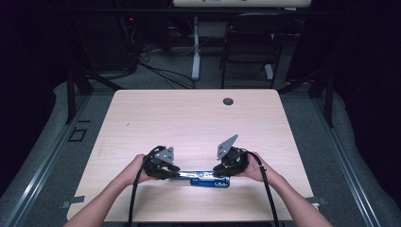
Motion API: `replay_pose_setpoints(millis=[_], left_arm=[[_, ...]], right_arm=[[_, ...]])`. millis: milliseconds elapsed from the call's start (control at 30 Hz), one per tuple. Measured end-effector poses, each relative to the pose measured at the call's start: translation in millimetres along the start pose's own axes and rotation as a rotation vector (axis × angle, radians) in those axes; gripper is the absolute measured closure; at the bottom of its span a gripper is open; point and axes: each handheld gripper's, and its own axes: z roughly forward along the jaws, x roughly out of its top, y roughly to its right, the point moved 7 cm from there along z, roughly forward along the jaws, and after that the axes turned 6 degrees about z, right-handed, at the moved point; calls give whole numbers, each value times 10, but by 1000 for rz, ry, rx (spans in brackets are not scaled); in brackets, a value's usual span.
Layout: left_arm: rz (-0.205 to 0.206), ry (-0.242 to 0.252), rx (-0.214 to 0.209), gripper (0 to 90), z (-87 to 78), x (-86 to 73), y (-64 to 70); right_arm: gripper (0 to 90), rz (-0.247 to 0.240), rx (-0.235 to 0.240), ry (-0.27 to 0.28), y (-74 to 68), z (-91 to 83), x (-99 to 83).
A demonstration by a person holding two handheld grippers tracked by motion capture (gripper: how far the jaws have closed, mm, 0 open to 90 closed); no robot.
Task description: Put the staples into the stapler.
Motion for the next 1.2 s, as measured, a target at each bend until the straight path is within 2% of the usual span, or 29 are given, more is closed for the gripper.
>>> replay_pose_setpoints(millis=[200, 300, 333, 567, 700, 800, 833, 867, 900, 967, 1067, 1133, 1200], left_arm=[[0, 0, 0, 752, -1, -1, 0], [1, -1, 1, 752, -2, -1, 0], [0, -1, 1, 752, -1, -1, 1], [0, -1, 1, 752, -2, -1, 0], [0, -1, 0, 752, -1, -2, 0], [1, -1, 0, 752, -1, -2, -1], [1, -1, 0, 752, -2, -2, -1], [2, -1, 0, 752, -2, -2, -1], [2, -1, 0, 752, -2, -2, -1], [2, -1, 0, 752, -2, -2, -1], [3, -3, 1, 752, -2, -2, -1], [3, -3, 1, 752, -2, -2, -1], [3, -3, 1, 752, -2, -1, 0]], right_arm=[[786, 2, 3, 11, -13, 13, -3], [786, -4, 1, 3, -16, 14, -7], [786, -21, -4, -15, -9, 7, -12], [782, -19, -8, -24, -21, 26, -24], [755, -20, -12, -50, -14, 21, -40], [719, 4, -8, -46, 1, 1, -49], [710, -6, -9, -55, 18, -15, -50], [703, 13, -4, -34, 11, -12, -44], [697, 10, -1, -36, 26, -30, -40], [691, 35, 6, -18, 22, -38, -29], [685, 37, 1, -19, 37, -54, -16], [680, 63, -4, 2, 29, -33, 7], [676, 68, -24, -2, 27, -4, 32]])
